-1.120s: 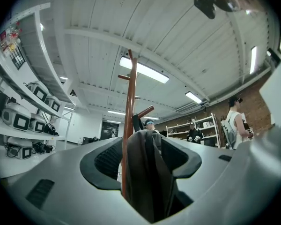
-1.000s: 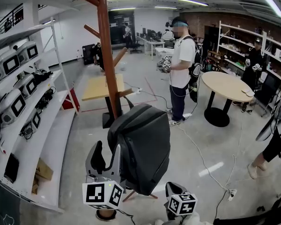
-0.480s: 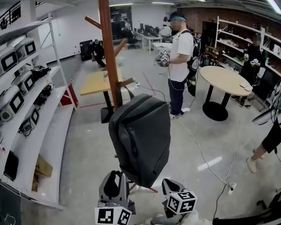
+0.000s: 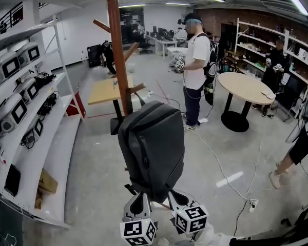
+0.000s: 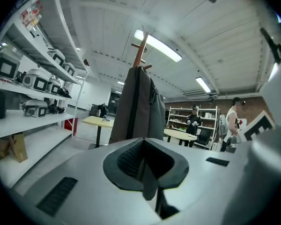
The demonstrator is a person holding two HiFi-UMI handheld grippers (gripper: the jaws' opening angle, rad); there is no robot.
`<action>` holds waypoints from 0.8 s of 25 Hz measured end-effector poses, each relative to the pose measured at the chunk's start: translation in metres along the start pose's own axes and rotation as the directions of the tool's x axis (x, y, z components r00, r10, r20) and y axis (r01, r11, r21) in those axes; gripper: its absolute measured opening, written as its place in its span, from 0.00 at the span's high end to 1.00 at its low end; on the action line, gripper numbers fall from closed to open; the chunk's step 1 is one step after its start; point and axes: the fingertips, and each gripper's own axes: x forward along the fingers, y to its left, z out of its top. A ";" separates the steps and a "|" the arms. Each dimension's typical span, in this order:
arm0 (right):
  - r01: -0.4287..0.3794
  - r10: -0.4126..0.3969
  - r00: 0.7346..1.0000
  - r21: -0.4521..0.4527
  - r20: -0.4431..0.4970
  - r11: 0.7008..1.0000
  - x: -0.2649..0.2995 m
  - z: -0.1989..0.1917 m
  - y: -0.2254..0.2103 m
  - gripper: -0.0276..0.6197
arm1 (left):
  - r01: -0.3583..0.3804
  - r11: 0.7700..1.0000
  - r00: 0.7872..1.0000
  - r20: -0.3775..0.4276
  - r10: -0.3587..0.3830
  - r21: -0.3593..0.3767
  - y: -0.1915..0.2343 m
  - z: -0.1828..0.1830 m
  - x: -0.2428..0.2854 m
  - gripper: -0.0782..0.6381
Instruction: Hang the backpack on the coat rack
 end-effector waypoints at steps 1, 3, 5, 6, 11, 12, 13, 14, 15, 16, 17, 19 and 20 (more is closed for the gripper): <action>-0.007 0.007 1.000 -0.003 0.002 1.000 -0.001 0.000 0.003 0.94 | -0.010 1.000 1.000 -0.011 0.010 -0.005 -0.003 -0.006 0.000 0.89; -0.012 0.012 1.000 0.003 -0.011 1.000 -0.004 -0.007 0.007 0.94 | -0.016 1.000 0.999 -0.043 0.015 -0.022 -0.009 -0.022 0.000 0.89; -0.010 0.010 1.000 0.009 -0.030 1.000 -0.011 -0.012 0.005 0.94 | 0.001 0.999 0.997 -0.071 -0.004 -0.038 -0.021 -0.034 -0.002 0.89; -0.011 0.011 0.999 0.006 -0.032 1.000 -0.015 -0.013 0.004 0.94 | 0.016 0.999 0.997 -0.073 -0.019 -0.041 -0.029 -0.035 -0.004 0.89; -0.011 0.011 1.000 0.002 -0.018 1.000 -0.027 -0.010 -0.001 0.94 | 0.019 0.999 0.999 -0.050 -0.021 -0.037 -0.045 -0.032 -0.009 0.89; -0.013 0.013 1.000 0.002 -0.013 1.000 -0.030 -0.010 -0.002 0.94 | 0.014 0.999 0.999 -0.048 -0.016 -0.035 -0.046 -0.032 -0.010 0.89; -0.015 0.015 1.000 0.001 -0.005 1.000 -0.033 -0.008 -0.002 0.94 | 0.013 0.999 0.999 -0.048 -0.015 -0.032 -0.047 -0.031 -0.010 0.89; -0.016 0.016 1.000 -0.001 0.003 1.000 -0.034 -0.007 -0.003 0.94 | 0.016 0.999 0.999 -0.049 -0.018 -0.031 -0.048 -0.030 -0.010 0.89; -0.017 0.017 1.000 0.000 0.006 1.000 -0.035 -0.006 -0.003 0.94 | 0.020 0.999 0.998 -0.052 -0.022 -0.030 -0.049 -0.031 -0.009 0.89; -0.019 0.019 1.000 -0.001 0.005 1.000 -0.034 -0.006 -0.003 0.94 | 0.022 0.999 0.998 -0.056 -0.024 -0.030 -0.050 -0.032 -0.008 0.89; -0.023 0.023 1.000 -0.006 0.002 1.000 -0.034 -0.007 -0.002 0.94 | 0.022 0.999 0.998 -0.062 -0.024 -0.029 -0.050 -0.034 -0.007 0.89; -0.035 0.034 0.999 -0.037 -0.008 0.999 -0.033 -0.008 0.002 0.94 | 0.024 0.999 0.997 -0.073 -0.025 -0.024 -0.051 -0.037 -0.007 0.89; -0.040 0.039 0.999 -0.056 -0.010 0.998 -0.033 -0.008 0.004 0.94 | 0.028 0.999 0.996 -0.078 -0.029 -0.020 -0.052 -0.038 -0.007 0.89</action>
